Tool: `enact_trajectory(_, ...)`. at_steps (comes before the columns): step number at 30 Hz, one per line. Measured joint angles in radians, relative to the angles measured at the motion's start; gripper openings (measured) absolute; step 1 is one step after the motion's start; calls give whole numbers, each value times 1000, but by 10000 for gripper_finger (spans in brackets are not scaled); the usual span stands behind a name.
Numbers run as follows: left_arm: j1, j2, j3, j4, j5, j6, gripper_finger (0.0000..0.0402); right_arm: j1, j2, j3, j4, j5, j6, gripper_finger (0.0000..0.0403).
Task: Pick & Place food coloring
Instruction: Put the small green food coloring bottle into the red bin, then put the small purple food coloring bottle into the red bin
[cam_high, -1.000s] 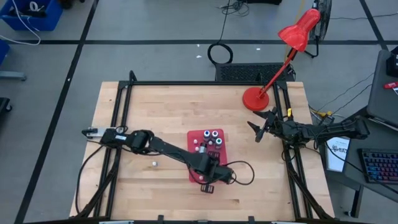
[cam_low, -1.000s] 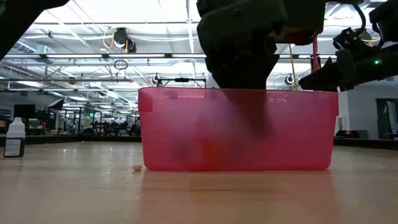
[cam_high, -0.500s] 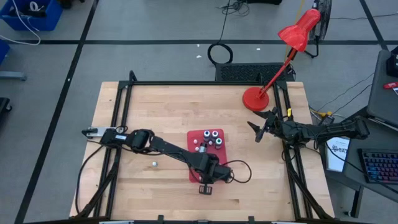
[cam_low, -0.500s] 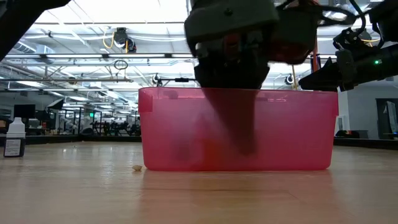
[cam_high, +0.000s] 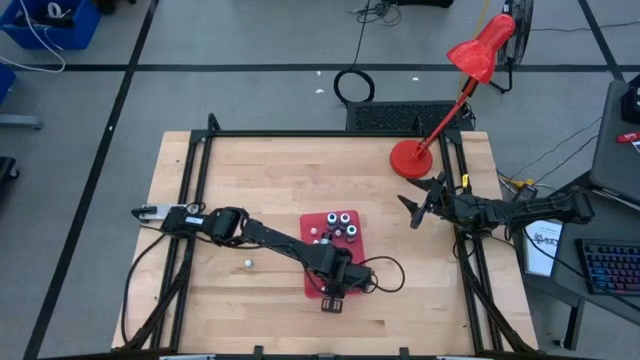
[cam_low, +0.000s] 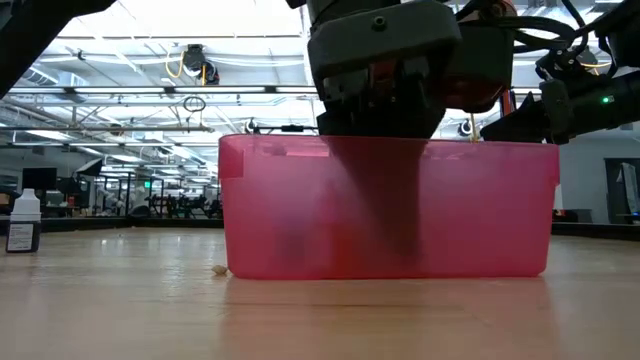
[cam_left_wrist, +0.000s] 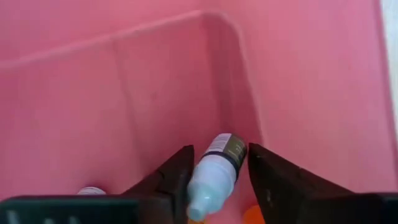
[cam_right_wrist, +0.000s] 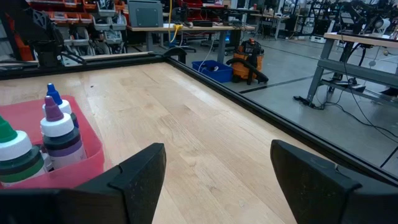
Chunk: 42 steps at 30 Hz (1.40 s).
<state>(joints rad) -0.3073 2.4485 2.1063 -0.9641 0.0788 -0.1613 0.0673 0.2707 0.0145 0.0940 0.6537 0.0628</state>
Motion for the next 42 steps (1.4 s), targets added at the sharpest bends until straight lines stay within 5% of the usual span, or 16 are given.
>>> enact_trajectory(10, 0, 3, 51, -8, 0, 1, 206, 0, 0, 0, 0, 0, 0, 279)
enact_trajectory(19, -20, 3, 246, -91, -2, 45, 211, 0, 0, 0, 0, 0, 0, 279)
enact_trajectory(25, -74, -79, 240, -167, -52, 36, 211, 0, 0, 0, 0, 0, -2, 279)
enact_trajectory(37, -277, -171, 235, -608, -261, -423, 212, 0, 0, 0, 0, 0, -19, 279)
enact_trajectory(42, -333, -196, 170, -599, -256, -548, 211, 0, 2, 0, 0, 0, -19, 279)
